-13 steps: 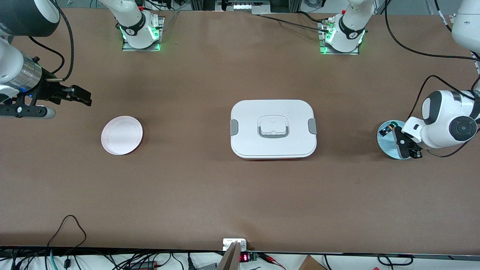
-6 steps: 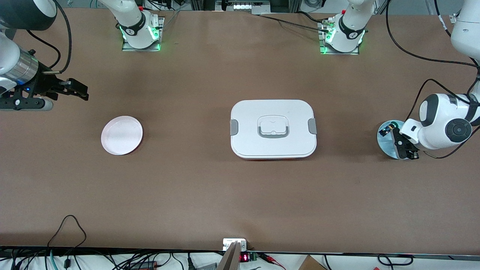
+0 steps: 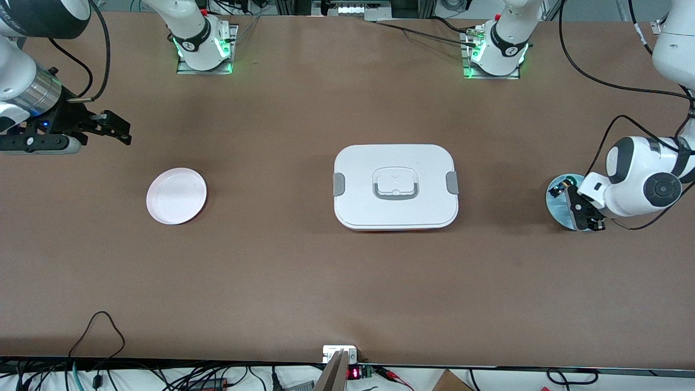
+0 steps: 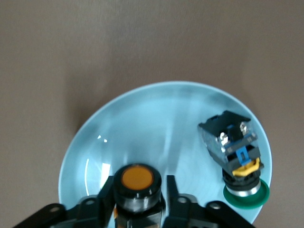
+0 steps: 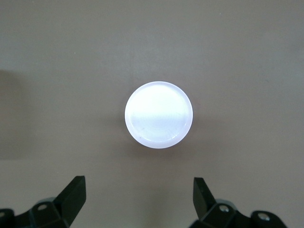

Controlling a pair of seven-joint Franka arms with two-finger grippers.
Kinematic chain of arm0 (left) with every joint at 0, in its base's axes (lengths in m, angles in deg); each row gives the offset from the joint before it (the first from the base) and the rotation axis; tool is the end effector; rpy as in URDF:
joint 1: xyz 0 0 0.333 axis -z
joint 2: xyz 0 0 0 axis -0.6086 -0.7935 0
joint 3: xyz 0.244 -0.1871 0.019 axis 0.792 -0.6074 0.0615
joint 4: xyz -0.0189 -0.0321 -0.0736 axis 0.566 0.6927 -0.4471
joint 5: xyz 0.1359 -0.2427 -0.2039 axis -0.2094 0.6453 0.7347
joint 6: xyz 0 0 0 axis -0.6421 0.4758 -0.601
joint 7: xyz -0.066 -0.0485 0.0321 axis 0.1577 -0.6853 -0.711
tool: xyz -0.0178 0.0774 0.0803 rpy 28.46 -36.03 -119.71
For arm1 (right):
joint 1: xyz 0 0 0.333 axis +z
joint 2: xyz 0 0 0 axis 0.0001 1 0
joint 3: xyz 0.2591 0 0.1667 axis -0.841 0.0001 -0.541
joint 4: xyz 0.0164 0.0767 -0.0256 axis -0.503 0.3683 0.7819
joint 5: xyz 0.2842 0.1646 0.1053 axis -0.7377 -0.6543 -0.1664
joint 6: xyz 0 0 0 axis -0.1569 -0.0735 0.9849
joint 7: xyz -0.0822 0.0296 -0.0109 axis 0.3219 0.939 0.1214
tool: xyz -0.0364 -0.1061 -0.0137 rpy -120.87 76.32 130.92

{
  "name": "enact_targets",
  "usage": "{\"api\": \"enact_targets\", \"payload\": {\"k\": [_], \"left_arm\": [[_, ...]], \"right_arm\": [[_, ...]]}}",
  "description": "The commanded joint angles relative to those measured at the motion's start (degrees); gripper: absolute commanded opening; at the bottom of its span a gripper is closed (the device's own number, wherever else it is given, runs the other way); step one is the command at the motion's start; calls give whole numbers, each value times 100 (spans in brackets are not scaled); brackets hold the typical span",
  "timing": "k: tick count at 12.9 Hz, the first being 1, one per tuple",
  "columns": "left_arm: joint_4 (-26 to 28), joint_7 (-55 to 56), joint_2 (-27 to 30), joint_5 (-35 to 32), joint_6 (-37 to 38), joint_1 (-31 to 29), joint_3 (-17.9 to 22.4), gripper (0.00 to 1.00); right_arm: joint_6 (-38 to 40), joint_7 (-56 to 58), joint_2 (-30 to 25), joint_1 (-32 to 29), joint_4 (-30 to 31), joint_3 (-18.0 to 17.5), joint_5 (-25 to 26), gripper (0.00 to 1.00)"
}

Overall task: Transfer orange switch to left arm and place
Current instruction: 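Open the left gripper to release the switch in the bowl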

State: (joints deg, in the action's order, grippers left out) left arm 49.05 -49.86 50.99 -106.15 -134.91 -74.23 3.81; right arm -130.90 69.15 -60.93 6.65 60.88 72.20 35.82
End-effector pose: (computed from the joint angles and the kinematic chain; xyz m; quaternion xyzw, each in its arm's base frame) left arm 0.5561 0.1639 0.2095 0.7625 -0.6399 -0.0955 0.0029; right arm 0.4942 0.0219 0.5436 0.9999 0.0102 -0.0027 0.0073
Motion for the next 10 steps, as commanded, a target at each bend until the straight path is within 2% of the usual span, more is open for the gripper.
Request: {"api": "enact_targets", "payload": {"k": [1, 3, 7, 10], "left_arm": [[-20, -182, 147, -138, 110, -228, -295, 100], [-72, -182, 243, -129, 425, -228, -417, 100], [-256, -121, 893, -41, 1347, -219, -874, 100], [-1246, -60, 938, 256, 2672, -167, -1217, 100]], "right_arm": [[165, 101, 16, -6, -259, 33, 22, 100], [289, 101, 34, 3, -356, 33, 31, 100], [307, 92, 34, -6, -400, 41, -13, 100], [446, 127, 43, 3, -480, 33, 22, 100]]}}
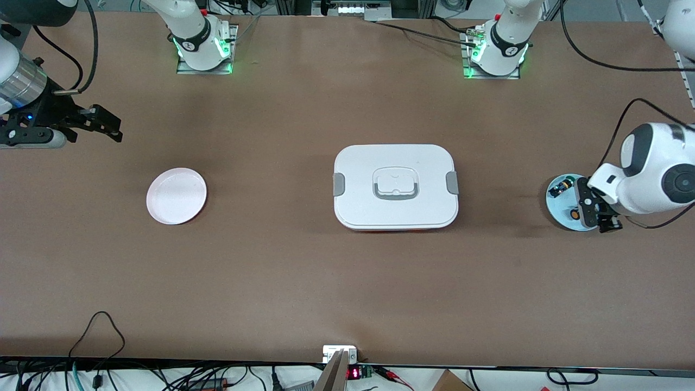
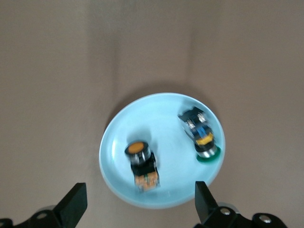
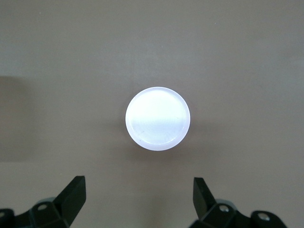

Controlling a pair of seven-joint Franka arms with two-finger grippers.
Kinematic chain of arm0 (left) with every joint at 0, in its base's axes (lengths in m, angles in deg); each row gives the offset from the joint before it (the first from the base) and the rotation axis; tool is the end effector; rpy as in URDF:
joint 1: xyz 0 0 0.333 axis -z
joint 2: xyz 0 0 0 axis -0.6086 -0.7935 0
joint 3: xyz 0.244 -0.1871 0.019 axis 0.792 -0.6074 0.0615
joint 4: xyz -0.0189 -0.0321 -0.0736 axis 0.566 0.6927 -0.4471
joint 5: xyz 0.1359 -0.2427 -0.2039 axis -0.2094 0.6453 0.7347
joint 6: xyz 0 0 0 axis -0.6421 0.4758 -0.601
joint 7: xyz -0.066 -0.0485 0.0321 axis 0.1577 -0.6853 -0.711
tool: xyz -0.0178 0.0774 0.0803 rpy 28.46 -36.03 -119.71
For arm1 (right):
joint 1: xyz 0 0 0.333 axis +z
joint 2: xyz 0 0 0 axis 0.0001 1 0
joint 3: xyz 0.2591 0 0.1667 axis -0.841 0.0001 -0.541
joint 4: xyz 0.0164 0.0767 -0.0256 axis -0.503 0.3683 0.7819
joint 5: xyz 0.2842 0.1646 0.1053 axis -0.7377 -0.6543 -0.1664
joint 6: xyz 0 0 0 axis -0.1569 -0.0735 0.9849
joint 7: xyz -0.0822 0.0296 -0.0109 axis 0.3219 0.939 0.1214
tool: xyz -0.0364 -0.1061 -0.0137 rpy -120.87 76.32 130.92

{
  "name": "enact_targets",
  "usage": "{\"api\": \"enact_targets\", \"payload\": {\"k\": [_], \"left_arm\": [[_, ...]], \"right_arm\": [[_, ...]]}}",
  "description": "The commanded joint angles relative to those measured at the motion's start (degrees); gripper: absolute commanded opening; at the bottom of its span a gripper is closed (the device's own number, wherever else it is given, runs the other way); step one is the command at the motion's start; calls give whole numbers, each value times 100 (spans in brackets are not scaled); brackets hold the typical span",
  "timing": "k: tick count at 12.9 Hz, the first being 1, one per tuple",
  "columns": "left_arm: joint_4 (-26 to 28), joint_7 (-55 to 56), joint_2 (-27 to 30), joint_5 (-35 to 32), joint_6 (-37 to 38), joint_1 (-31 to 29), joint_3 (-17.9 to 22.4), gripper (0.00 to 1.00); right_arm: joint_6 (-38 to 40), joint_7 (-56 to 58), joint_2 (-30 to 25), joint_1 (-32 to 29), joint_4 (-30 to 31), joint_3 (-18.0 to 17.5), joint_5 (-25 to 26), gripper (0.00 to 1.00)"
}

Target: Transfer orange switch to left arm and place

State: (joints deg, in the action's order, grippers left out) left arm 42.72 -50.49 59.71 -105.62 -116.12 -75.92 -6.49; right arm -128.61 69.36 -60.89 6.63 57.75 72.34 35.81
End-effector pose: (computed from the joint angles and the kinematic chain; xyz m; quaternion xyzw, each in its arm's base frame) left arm 0.5731 0.1186 0.3307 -0.7414 0.6572 0.1350 0.0138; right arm 0.4949 0.0204 0.5634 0.9999 0.0102 0.0042 0.0070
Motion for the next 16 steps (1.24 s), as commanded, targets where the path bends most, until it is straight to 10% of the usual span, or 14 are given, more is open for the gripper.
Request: {"api": "enact_targets", "payload": {"k": [1, 10, 16], "left_arm": [[-983, 170, 66, 292, 1356, 116, -206, 100], [-2287, 3121, 469, 871, 3119, 564, -857, 100], [-1621, 5908, 1628, 2347, 2542, 2206, 1214, 100]], "right_arm": [[245, 220, 48, 32, -167, 10, 23, 100], [315, 309, 39, 15, -211, 18, -21, 100], [324, 335, 39, 15, -237, 18, -21, 100]]}}
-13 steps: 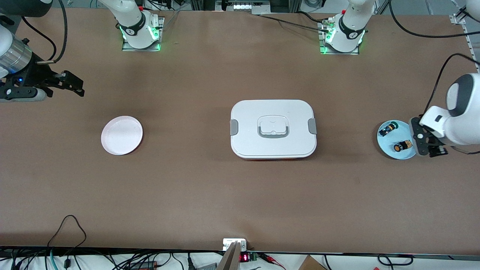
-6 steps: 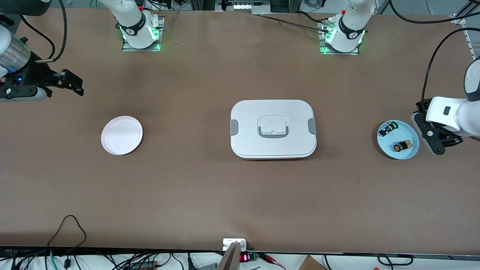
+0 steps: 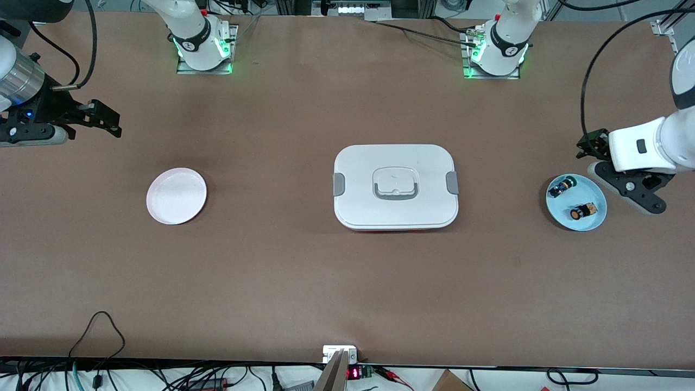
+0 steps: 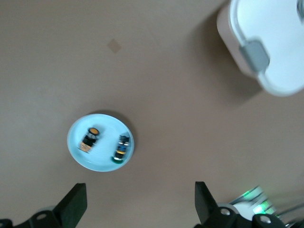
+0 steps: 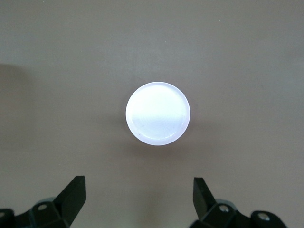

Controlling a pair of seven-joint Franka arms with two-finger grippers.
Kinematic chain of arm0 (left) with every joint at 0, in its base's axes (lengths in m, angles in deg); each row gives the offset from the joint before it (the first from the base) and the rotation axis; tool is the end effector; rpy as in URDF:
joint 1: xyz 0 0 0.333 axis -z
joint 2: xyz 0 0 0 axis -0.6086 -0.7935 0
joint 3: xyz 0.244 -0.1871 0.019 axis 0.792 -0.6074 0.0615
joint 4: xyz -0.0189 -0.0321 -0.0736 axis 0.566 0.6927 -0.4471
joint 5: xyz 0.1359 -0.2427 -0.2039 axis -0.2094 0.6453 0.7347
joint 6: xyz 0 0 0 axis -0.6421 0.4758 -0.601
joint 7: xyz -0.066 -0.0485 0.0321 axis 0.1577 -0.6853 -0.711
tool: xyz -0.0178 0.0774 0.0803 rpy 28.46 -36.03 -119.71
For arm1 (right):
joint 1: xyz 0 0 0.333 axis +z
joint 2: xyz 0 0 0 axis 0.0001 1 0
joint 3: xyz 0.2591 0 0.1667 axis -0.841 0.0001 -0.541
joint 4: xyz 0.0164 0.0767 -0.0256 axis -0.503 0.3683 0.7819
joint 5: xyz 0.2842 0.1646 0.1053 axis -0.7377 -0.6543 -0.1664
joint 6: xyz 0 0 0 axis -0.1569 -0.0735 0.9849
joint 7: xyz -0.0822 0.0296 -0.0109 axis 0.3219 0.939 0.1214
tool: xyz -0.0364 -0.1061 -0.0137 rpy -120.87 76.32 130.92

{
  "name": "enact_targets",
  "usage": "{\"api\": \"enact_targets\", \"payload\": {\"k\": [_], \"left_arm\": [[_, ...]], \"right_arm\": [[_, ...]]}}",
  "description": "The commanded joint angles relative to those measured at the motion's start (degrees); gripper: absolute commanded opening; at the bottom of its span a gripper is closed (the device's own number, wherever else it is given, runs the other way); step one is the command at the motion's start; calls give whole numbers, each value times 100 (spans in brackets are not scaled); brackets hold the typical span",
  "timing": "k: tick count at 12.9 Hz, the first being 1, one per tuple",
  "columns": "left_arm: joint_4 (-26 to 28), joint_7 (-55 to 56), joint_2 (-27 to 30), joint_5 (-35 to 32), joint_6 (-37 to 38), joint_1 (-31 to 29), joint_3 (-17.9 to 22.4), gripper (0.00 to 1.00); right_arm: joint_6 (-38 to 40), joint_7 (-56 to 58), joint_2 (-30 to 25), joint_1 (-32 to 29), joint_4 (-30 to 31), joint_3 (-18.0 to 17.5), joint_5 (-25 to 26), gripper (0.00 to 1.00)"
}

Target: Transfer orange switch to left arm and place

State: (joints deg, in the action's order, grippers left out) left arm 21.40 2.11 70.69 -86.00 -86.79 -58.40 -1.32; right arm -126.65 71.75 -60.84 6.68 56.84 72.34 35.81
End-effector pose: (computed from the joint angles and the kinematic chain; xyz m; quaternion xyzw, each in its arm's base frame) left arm 0.5600 -0.0130 0.5363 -0.9606 0.2577 0.1041 0.0045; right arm 0.4925 0.0206 0.5668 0.9995 0.0313 -0.0055 0.0073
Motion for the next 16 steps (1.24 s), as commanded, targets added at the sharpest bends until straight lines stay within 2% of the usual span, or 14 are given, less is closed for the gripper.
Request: {"api": "enact_targets", "payload": {"k": [1, 2, 4, 5, 8, 12, 16], "left_arm": [[835, 973, 802, 587, -856, 795, 1093, 100], [1186, 1298, 1075, 719, -1252, 1086, 1506, 100], [1549, 1930, 1401, 791, -1449, 1920, 2323, 100], [1707, 2317, 1550, 799, -1502, 2098, 2501, 100], [2261, 2575, 1964, 826, -1783, 2389, 2722, 100], [2183, 1856, 1825, 826, -1740, 2363, 2863, 100], [2113, 1872, 1798, 782, -1696, 2363, 2802, 100]], "right_arm": [[128, 96, 34, 18, -147, 10, -20, 100], [128, 96, 34, 18, -147, 18, -20, 100], [128, 87, 34, 10, -147, 10, -38, 100], [137, 87, 34, 10, -147, 10, -47, 100], [137, 87, 34, 10, -147, 10, -47, 100], [137, 87, 34, 10, -147, 10, -47, 100], [137, 87, 34, 10, -147, 10, -47, 100]]}}
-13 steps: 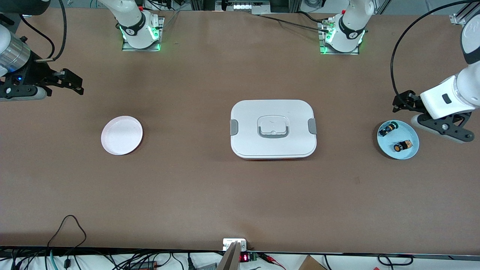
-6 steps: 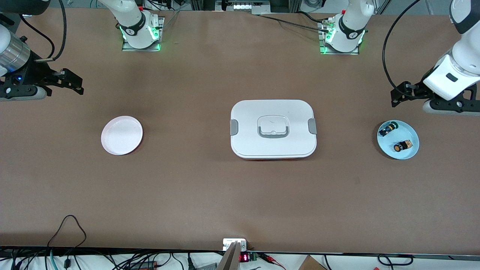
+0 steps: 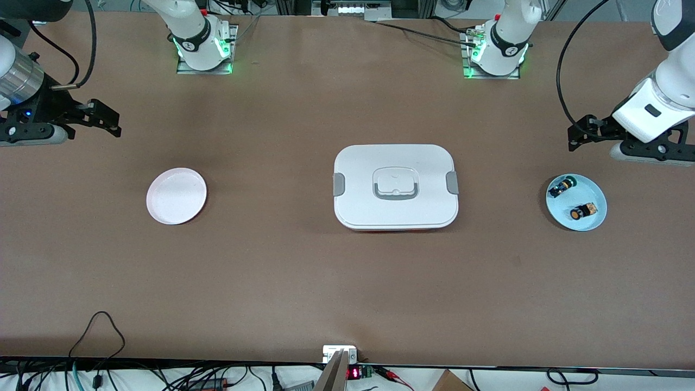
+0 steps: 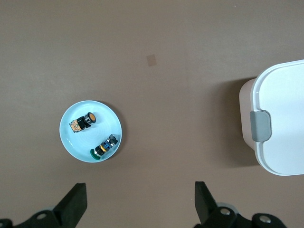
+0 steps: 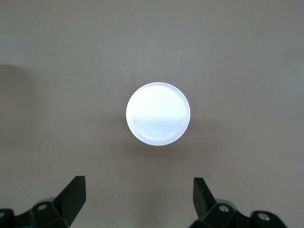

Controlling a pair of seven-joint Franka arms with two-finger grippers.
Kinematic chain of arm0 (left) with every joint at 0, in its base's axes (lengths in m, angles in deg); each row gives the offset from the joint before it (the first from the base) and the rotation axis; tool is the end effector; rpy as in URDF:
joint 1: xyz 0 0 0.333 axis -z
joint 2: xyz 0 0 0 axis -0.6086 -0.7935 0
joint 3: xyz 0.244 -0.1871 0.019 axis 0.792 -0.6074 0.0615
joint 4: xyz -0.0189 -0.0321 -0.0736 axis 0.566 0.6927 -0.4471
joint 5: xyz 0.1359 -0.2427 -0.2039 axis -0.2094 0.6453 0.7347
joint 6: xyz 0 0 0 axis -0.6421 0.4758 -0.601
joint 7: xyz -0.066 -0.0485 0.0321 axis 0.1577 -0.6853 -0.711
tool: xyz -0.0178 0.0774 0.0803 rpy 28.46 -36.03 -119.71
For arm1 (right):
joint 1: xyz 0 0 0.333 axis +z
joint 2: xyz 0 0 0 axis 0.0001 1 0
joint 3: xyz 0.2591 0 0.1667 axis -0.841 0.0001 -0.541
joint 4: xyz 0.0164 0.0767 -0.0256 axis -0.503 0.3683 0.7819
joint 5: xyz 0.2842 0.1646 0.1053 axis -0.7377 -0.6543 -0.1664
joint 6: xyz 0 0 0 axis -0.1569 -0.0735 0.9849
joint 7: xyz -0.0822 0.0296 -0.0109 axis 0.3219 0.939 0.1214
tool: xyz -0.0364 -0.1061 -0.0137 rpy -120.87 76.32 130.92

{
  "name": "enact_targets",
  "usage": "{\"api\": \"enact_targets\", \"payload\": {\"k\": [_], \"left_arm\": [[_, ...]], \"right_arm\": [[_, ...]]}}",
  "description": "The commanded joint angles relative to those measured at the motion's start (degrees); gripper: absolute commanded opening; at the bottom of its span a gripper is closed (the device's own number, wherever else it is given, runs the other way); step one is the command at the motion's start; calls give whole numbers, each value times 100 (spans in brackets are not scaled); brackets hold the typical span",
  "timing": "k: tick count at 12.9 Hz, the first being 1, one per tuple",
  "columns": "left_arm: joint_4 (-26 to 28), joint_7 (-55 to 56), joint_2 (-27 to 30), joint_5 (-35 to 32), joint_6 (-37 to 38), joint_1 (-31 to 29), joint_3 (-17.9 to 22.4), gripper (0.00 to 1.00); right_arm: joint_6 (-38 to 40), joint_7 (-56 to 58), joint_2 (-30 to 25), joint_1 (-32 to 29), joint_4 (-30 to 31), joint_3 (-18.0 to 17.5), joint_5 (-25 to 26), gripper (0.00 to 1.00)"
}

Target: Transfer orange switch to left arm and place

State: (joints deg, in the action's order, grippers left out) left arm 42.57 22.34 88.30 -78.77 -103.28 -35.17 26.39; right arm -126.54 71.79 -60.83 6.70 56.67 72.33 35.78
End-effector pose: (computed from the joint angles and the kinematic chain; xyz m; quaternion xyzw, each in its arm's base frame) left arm 0.5031 -0.0184 0.5534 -0.9984 0.0531 0.0055 0.0202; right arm 0.4925 0.0209 0.5678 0.9995 0.0318 -0.0051 0.0071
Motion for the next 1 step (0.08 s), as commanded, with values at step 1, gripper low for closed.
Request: {"api": "enact_targets", "payload": {"k": [1], "left_arm": [[-21, -151, 20, 50, -46, 49, 22, 100]], "right_arm": [[126, 83, 33, 7, -129, 19, -44, 100]]}}
